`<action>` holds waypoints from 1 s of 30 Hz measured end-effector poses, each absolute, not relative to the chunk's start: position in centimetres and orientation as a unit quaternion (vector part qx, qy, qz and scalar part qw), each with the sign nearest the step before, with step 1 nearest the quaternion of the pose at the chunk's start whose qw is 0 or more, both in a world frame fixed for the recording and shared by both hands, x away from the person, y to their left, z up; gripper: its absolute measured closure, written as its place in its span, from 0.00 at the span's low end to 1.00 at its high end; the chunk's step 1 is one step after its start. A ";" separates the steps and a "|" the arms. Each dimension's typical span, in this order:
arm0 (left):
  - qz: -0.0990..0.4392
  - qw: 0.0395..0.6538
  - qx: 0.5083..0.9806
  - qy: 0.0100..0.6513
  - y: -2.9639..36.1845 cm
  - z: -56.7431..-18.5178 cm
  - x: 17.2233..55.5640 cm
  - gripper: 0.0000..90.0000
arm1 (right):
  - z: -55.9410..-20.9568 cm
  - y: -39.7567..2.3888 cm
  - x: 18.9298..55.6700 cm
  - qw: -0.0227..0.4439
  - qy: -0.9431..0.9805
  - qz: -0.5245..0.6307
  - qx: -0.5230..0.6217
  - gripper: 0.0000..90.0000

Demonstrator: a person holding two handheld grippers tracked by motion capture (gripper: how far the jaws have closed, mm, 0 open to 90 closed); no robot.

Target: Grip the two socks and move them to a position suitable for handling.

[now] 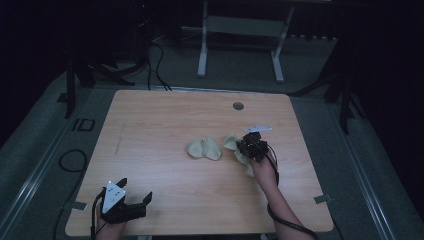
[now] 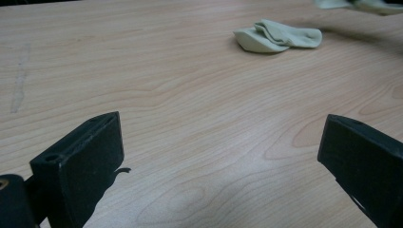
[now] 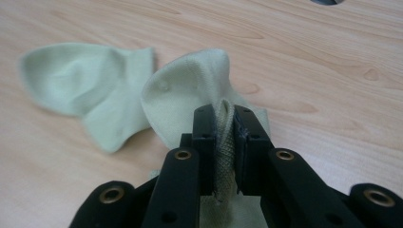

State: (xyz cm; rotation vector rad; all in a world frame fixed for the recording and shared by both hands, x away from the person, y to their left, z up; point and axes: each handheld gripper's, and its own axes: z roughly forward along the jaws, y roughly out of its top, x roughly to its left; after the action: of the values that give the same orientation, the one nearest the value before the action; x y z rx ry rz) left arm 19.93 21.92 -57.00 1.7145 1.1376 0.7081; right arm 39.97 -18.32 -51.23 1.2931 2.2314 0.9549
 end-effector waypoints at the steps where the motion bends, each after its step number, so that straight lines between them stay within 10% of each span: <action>1: 0.289 0.464 0.698 0.463 21.9 -57.0 19.9 0.01 | -51.0 -18.4 39.5 0.190 0.796 0.342 0.461 0.90; 30: 0.279 0.468 0.703 0.456 20.8 -57.0 19.8 0.01 | -51.8 -19.0 26.7 0.150 0.834 0.373 0.379 0.89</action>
State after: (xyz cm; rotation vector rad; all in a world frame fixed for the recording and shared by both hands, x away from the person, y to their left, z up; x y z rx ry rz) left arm 19.82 20.76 -57.05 1.7250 1.1194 0.6841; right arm 26.67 -18.98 -51.79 1.0882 2.3957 1.0720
